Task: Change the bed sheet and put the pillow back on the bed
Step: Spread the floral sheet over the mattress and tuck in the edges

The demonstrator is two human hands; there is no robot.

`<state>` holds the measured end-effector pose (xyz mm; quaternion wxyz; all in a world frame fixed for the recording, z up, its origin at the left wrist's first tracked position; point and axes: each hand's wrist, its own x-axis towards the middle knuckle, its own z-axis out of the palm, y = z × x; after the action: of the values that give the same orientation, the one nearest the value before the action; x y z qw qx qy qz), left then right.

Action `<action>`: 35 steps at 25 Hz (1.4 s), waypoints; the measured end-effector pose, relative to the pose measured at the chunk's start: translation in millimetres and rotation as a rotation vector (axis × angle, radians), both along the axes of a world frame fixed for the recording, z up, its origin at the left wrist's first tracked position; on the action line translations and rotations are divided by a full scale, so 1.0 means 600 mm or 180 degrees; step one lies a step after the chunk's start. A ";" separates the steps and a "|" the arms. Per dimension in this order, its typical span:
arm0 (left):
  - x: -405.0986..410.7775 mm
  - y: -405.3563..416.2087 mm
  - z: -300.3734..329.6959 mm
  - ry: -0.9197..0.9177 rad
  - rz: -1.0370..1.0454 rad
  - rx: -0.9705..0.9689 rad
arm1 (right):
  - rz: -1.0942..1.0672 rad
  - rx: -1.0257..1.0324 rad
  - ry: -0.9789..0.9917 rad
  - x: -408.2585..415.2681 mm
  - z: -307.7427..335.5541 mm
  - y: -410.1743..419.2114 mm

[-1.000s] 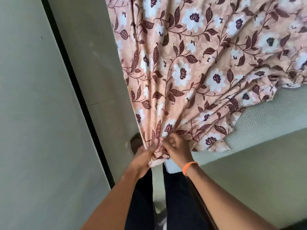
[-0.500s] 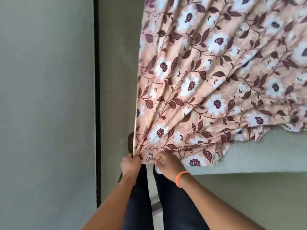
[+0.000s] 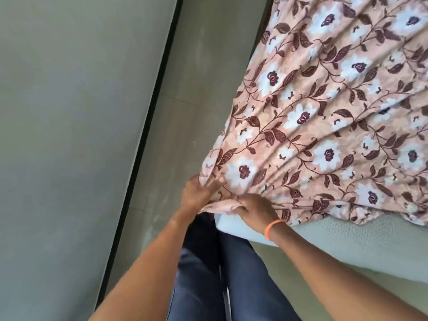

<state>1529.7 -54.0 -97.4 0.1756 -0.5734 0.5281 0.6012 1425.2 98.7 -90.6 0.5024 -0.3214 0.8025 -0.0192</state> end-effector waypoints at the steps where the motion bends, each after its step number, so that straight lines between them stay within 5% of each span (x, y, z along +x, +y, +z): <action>1: 0.009 0.003 -0.001 0.0250 0.0195 0.0390 | -0.0344 0.0155 -0.0463 -0.001 0.009 -0.003; 6: 0.068 0.111 -0.020 0.0419 0.0481 0.1873 | -0.2883 0.0318 -0.2623 -0.002 0.014 0.031; 10: 0.061 0.224 -0.015 0.0483 0.1621 0.1228 | -0.3041 0.0187 -0.3248 0.014 0.027 0.062; 12: 0.032 0.271 -0.001 0.0258 0.1827 0.0551 | -0.3036 -0.0015 -0.3062 0.014 0.043 0.094; 16: -0.020 0.330 0.032 -0.0142 0.2733 -0.0115 | -0.3118 -0.0391 -0.1065 -0.037 0.038 0.205; 19: -0.025 0.368 0.073 -0.0328 0.2290 -0.0449 | -0.3875 0.0137 -0.0043 -0.100 0.008 0.321; 23: 0.041 0.406 0.097 -0.0334 0.1155 -0.0250 | -0.5379 0.0222 -0.0528 -0.151 -0.114 0.445; 27: 0.116 0.444 0.113 -0.0164 0.0614 0.0492 | -0.6168 -0.0682 -0.1056 -0.153 -0.041 0.391; 31: 0.135 0.483 0.122 -0.0550 0.1541 0.0323 | -0.6392 -0.1956 -0.2003 -0.145 0.048 0.469; 35: 0.132 0.491 0.104 -0.0682 0.2129 0.0190 | -0.6490 -0.2389 -0.2351 -0.195 0.049 0.618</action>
<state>1608.9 240.7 -34.8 0.0401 -0.7691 0.2718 0.5770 1308.1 469.6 -61.0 0.3305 0.3739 0.4370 -0.7484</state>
